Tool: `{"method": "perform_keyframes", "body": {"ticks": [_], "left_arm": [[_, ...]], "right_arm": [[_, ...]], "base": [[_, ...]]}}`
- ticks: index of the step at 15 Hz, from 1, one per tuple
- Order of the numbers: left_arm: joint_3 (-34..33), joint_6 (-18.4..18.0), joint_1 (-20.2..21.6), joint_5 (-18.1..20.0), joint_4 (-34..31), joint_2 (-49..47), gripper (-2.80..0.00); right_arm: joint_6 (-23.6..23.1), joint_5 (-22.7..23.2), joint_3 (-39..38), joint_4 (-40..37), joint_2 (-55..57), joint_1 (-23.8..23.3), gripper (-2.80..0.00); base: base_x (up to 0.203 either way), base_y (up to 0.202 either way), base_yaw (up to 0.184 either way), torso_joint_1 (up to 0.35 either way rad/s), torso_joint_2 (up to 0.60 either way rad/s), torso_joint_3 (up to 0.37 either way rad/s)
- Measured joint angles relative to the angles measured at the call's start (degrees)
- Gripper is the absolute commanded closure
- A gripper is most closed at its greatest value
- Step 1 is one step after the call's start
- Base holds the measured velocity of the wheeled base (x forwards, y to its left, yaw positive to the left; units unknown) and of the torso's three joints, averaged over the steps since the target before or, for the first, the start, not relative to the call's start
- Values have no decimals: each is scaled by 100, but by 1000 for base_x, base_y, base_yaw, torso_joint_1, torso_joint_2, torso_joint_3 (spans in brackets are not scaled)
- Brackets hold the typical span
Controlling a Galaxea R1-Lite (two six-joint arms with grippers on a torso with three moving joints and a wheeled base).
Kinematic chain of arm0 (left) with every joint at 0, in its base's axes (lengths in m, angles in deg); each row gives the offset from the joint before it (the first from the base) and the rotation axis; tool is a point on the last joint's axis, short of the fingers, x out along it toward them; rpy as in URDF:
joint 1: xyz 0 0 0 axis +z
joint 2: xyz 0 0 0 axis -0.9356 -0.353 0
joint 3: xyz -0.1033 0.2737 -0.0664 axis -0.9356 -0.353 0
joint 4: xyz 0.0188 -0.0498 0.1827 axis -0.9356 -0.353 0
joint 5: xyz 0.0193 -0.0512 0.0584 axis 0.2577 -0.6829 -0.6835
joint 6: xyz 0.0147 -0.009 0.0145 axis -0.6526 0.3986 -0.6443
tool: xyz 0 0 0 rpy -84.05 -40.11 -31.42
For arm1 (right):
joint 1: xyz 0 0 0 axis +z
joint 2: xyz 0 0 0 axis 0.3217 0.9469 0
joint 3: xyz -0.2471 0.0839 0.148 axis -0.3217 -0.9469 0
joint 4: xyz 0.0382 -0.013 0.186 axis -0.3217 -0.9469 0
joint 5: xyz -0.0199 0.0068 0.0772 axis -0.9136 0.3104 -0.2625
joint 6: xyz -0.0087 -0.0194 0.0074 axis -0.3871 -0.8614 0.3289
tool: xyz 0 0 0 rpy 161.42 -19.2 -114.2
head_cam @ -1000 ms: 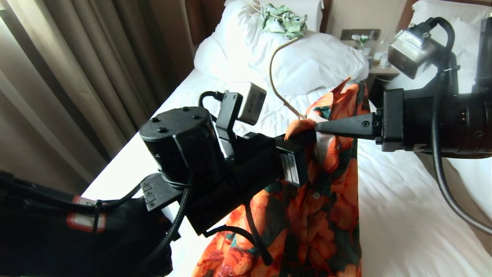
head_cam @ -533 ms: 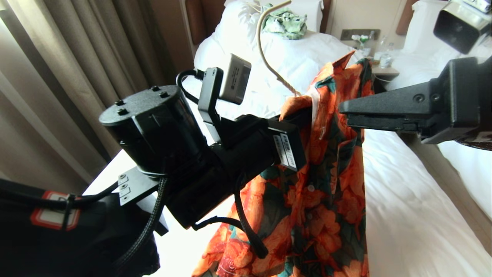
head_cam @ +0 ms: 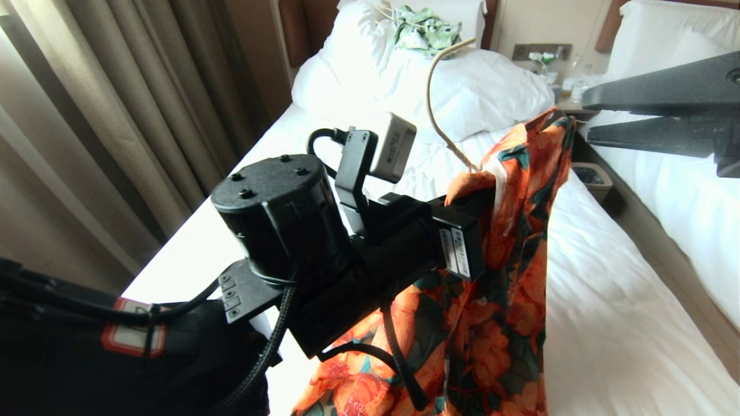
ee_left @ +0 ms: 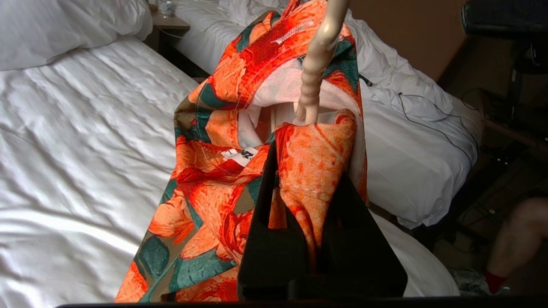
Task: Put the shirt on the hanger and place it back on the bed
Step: Take the clothes hanger out of the clothes
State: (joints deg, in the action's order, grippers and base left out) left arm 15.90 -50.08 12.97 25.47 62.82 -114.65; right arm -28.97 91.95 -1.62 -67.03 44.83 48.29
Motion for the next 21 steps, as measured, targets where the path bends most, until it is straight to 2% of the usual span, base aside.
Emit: {"method": "perform_keyframes", "body": {"ticks": [1, 4, 8, 9, 12, 16, 21], "left_arm": [[52, 0, -34, -5, -17, -95, 0], [285, 0, -171, -3, -273, -436, 0], [534, 6, -246, -5, -348, -736, 0], [543, 6, -267, -11, -374, -768, 0], [556, 6, -312, -77, -389, -816, 0], [565, 8, -328, -82, -386, -852, 0], [565, 39, -367, -74, -367, -888, 0]], "right_arm": [[-59, -277, 80, -23, 13, -4, 0], [-712, -862, 372, -533, 74, 12, 0], [-1824, -913, 553, -1769, 237, 18, 0], [-2077, -913, 553, -1973, 250, 12, -280], [-2535, -971, 416, -2050, 264, 4, -280], [-2924, -1353, 15, -1761, 291, 98, -280], [-3540, -1981, -1192, 351, 262, 425, -280]], "base": [[0, 0, 0, 0, 0, 0], [0, 0, 0, 0, 0, 0], [0, 0, 0, 0, 0, 0], [0, 0, 0, 0, 0, 0], [0, 0, 0, 0, 0, 0], [0, 0, 0, 0, 0, 0], [0, 0, 0, 0, 0, 0]]}}
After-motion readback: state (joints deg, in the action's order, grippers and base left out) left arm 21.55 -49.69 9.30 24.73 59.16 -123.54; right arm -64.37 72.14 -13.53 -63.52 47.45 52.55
